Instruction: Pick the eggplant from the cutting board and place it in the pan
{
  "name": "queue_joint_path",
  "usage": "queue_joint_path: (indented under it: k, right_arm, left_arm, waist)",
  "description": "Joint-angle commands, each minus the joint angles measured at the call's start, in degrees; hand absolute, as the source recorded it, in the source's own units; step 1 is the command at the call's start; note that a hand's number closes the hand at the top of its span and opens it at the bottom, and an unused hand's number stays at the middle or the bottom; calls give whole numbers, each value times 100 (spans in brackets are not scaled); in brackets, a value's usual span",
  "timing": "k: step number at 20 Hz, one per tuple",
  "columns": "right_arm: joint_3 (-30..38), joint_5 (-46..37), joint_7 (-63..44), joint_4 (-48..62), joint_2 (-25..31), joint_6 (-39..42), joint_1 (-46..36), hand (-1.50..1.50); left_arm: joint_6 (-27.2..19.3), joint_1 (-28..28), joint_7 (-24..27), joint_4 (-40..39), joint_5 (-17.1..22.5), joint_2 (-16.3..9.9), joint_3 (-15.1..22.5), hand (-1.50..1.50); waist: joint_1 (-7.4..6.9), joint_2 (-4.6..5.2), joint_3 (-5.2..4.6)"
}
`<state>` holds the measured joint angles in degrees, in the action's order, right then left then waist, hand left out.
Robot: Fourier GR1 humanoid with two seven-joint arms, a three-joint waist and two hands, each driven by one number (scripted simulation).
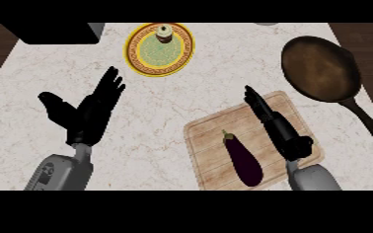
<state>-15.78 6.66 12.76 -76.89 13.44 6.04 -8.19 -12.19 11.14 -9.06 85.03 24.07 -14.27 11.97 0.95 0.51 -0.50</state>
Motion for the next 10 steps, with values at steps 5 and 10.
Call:
queue_joint_path:
  k: [5,10]
  right_arm:
    - [-339,1104,-271,-212,134,2260,-1202,150]
    - [636,854,64,519,1555,2801,-1320,-150]
  left_arm:
    - [146,98,1052,241,-860,-209,271,0]
    - [210,-825,1675,459,-1079,-99,482,0]
  waist:
    - [-432,-36,57]
    - [-170,-46,51]
